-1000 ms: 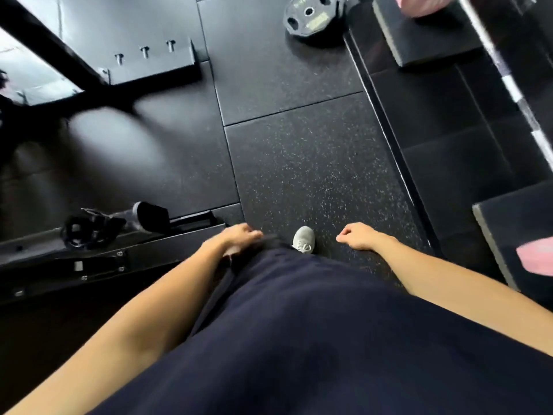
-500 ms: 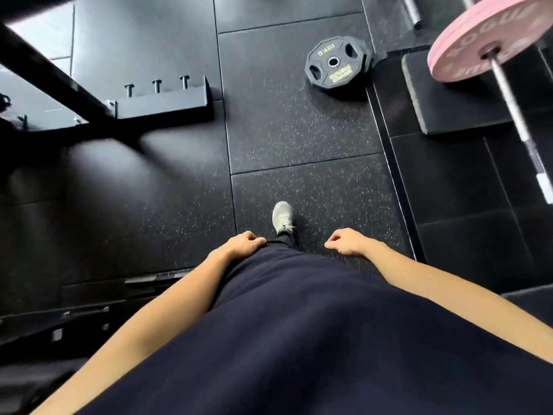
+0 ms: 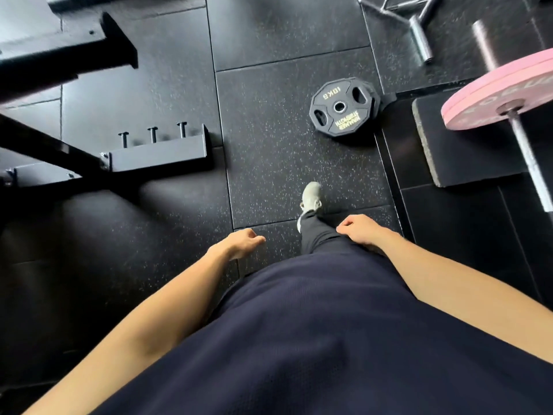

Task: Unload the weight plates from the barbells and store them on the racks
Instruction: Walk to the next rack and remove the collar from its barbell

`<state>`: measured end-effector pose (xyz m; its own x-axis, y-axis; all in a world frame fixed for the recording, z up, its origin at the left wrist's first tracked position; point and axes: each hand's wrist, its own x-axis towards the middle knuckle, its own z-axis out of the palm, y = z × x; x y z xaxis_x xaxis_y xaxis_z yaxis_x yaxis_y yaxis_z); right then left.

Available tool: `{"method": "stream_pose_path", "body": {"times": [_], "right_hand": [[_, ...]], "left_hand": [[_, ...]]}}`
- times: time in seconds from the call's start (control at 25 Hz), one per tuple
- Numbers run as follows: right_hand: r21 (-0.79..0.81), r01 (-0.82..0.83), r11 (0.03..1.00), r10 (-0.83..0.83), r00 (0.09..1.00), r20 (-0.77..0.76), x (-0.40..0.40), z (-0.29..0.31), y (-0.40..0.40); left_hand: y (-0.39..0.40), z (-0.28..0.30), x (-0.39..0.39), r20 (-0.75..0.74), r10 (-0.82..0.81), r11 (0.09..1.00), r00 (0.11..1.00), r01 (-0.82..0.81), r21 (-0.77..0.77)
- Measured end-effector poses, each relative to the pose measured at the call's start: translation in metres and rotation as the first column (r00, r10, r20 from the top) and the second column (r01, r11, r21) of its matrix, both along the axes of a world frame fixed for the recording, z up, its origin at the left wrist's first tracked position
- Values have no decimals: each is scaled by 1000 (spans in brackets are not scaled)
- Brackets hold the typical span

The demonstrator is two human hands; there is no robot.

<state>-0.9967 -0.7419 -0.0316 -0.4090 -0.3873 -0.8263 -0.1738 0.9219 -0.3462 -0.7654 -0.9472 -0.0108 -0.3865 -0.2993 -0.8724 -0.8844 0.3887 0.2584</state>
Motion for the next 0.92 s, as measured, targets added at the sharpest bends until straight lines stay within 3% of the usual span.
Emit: {"method": "stream_pose_path", "body": {"times": [0.2, 0.44, 0.56, 0.76, 0.92], "right_hand": [[25, -30, 999, 28, 998, 56, -120, -13, -109], [3, -151, 989, 151, 988, 30, -270, 20, -266], [-3, -222, 975, 222, 974, 52, -316, 24, -338], [69, -337, 939, 332, 940, 77, -373, 12, -458], [142, -394, 908, 389, 919, 61, -429, 11, -572]], "left_hand": [[-93, -16, -105, 81, -46, 997, 996, 40, 72], [-243, 10, -230, -79, 200, 972, 977, -208, -110], [-294, 6, -271, -141, 330, 934, 933, -345, -92], [-404, -22, -330, -24, 374, 927, 927, -374, 0], [-544, -9, -382, -41, 286, 958, 957, -287, -19]]}}
